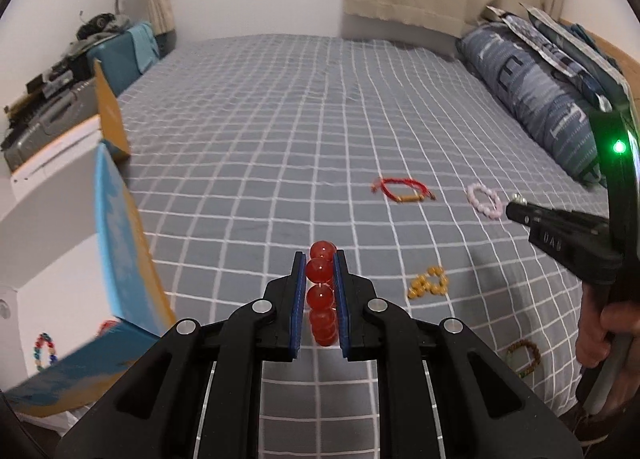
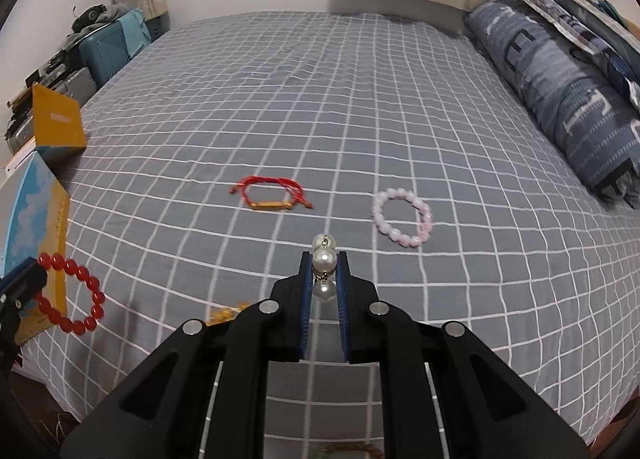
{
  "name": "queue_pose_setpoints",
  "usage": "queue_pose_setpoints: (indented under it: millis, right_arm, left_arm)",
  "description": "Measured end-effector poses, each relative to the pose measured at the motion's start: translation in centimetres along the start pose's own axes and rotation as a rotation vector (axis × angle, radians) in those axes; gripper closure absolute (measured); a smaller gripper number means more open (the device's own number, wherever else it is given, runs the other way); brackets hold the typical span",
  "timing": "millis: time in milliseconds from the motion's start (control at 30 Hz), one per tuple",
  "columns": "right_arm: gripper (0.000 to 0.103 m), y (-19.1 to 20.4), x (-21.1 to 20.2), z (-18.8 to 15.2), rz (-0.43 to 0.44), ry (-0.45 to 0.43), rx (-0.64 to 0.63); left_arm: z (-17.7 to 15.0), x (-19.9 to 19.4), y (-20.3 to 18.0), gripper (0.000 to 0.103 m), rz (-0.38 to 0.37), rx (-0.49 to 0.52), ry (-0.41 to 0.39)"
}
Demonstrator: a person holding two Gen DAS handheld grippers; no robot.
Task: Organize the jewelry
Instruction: 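Carry the red bead bracelet and pearl earrings toward the white box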
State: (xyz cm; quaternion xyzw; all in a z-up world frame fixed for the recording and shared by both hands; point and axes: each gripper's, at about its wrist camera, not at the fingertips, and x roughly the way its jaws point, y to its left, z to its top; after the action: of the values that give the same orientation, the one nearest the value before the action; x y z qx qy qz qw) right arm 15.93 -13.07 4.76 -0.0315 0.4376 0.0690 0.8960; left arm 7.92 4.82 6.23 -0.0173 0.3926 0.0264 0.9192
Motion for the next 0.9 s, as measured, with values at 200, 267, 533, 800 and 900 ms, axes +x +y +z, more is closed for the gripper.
queue_pose_setpoints:
  millis: [200,267,533,800,900]
  right_arm:
    - [0.092,3.7,-1.6,1.5,0.022,-0.016,-0.049]
    - [0.092,5.2,-2.3,2.0,0.023,-0.030,-0.072]
    - [0.092,11.0,-4.0,3.6,0.098,-0.046,-0.112]
    - [0.092,17.2,-5.7,4.3,0.141,-0.059,-0.181]
    - [0.092,19.6,-6.4,4.2,0.164,-0.068,-0.205]
  left_arm:
    - [1.5,-1.3,1.9,0.090,0.037,-0.033,-0.015]
    - [1.9,-1.9,2.7,0.090,0.043,-0.046,-0.018]
    - [3.7,-5.3,6.8,0.090,0.097,-0.096,-0.059]
    - [3.9,-8.9,11.9,0.090,0.151,-0.167,-0.092]
    - [3.3,-10.2,14.2,0.090,0.189,-0.198,-0.095]
